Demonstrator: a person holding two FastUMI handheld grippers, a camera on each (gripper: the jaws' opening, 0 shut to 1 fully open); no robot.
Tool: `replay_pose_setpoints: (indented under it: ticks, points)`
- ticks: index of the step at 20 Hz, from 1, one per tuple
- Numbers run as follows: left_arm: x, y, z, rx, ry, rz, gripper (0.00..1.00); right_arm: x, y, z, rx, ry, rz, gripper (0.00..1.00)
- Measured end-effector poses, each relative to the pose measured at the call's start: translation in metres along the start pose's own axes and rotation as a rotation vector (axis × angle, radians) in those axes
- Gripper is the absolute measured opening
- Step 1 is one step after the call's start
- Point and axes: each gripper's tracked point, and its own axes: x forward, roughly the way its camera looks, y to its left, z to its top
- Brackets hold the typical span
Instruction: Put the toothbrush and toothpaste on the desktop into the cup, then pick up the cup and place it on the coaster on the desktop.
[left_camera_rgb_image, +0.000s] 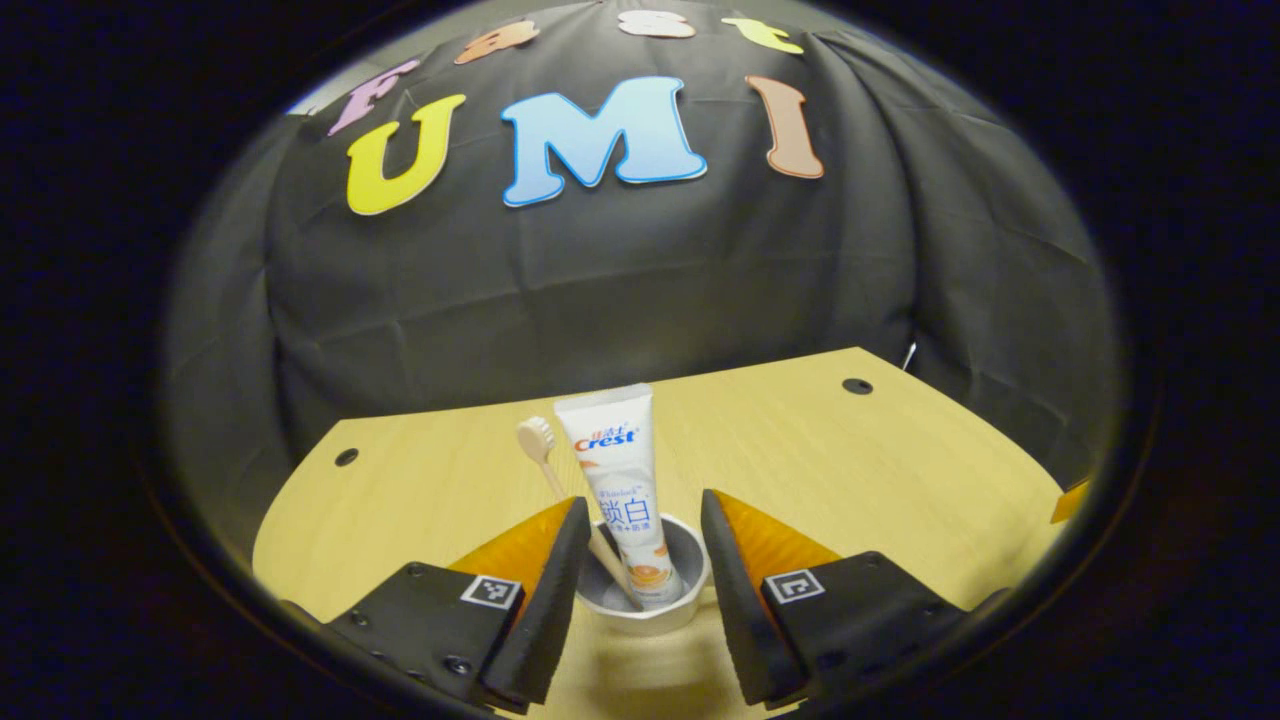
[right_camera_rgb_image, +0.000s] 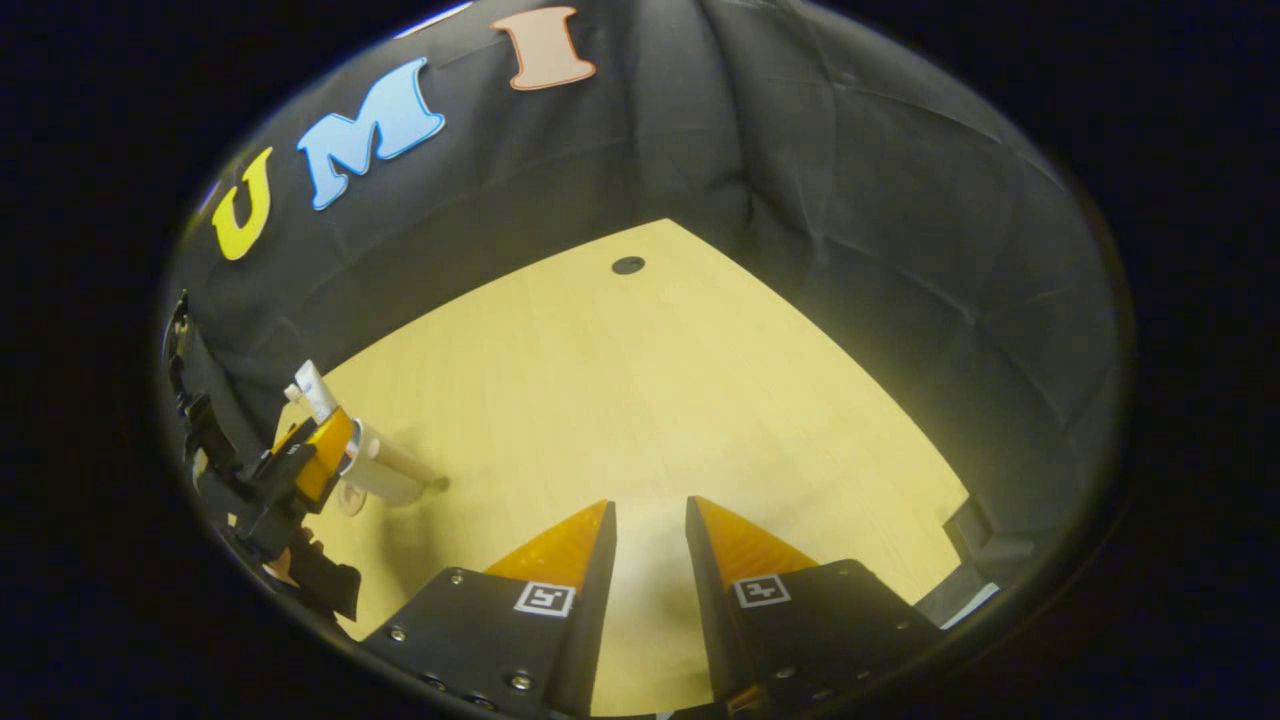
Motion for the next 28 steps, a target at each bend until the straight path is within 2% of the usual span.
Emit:
replay_pose_setpoints:
  ticks: [3, 7, 13, 14, 15, 23, 25, 26, 28]
  points:
    - [-0.018, 0.003, 0.001, -0.028, 0.003, 0.007, 0.77, -0.005, 0.031, 0.003, -0.045, 0.012, 0.084, 0.43]
    - [-0.05, 0.016, -0.001, -0.058, 0.014, 0.028, 0.76, 0.003, 0.065, 0.0, -0.132, 0.05, 0.183, 0.43]
    - [-0.103, 0.063, -0.014, -0.084, 0.054, 0.088, 0.76, 0.012, 0.113, -0.002, -0.241, 0.116, 0.29, 0.43]
    - [-0.112, 0.075, -0.018, -0.089, 0.063, 0.107, 0.77, 0.016, 0.121, -0.001, -0.273, 0.132, 0.304, 0.53]
    - [-0.121, 0.086, -0.023, -0.097, 0.073, 0.125, 0.77, 0.018, 0.129, -0.001, -0.3, 0.145, 0.318, 0.46]
    - [-0.186, 0.171, -0.057, -0.166, 0.129, 0.275, 0.77, 0.032, 0.186, -0.015, -0.646, 0.282, 0.396, 0.46]
    - [-0.199, 0.19, -0.064, -0.18, 0.14, 0.313, 0.77, 0.041, 0.19, -0.02, -0.73, 0.306, 0.389, 0.45]
    - [-0.206, 0.197, -0.068, -0.187, 0.147, 0.332, 0.77, 0.042, 0.194, -0.02, -0.771, 0.311, 0.384, 0.49]
    - [-0.219, 0.212, -0.077, -0.209, 0.159, 0.369, 0.77, 0.045, 0.2, -0.014, -0.856, 0.31, 0.378, 0.46]
